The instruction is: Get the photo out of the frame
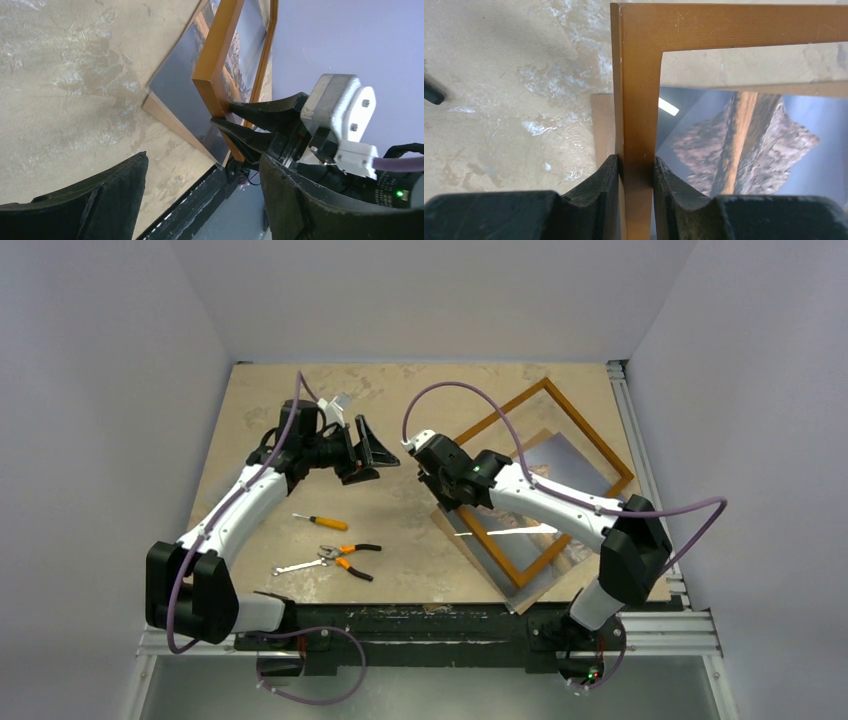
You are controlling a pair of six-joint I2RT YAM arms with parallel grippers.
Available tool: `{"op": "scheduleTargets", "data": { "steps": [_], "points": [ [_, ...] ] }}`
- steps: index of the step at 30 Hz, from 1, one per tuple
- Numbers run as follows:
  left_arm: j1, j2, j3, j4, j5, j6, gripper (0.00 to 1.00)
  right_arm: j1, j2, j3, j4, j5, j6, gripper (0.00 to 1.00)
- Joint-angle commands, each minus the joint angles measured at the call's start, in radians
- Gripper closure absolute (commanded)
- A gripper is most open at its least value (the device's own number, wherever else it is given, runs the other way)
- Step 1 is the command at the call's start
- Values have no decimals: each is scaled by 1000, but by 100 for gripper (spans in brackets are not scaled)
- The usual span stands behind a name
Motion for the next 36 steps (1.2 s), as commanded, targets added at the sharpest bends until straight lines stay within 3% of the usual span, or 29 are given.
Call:
{"op": "scheduleTargets", "data": {
  "steps": [1,6,11,14,20,25,32,36],
  "points": [
    [12,-10,-56,73,11,-76,21,-9,47,121,-63,24,-193,100],
    [119,-53,-185,132,10,-267,24,-18,182,259,-94,-27,-289,100],
    [172,-58,-161,16,-5,-202,18,-18,318,422,-130,-64,-338,100],
    [170,-20,-203,157,83,-252,14,-18,345,464,-128,-84,-340,100],
    [141,64,-294,447,100,-456,11,-18,320,428,-54,-151,-329,100],
    [118,120,-380,735,36,-638,19,-18,258,355,12,-205,-286,100],
    [8,239,-355,933,4,-740,23,-18,179,257,112,-257,-255,100],
    [-52,326,-330,1078,-24,-804,36,-18,171,251,120,-255,-255,100]
  ]
}}
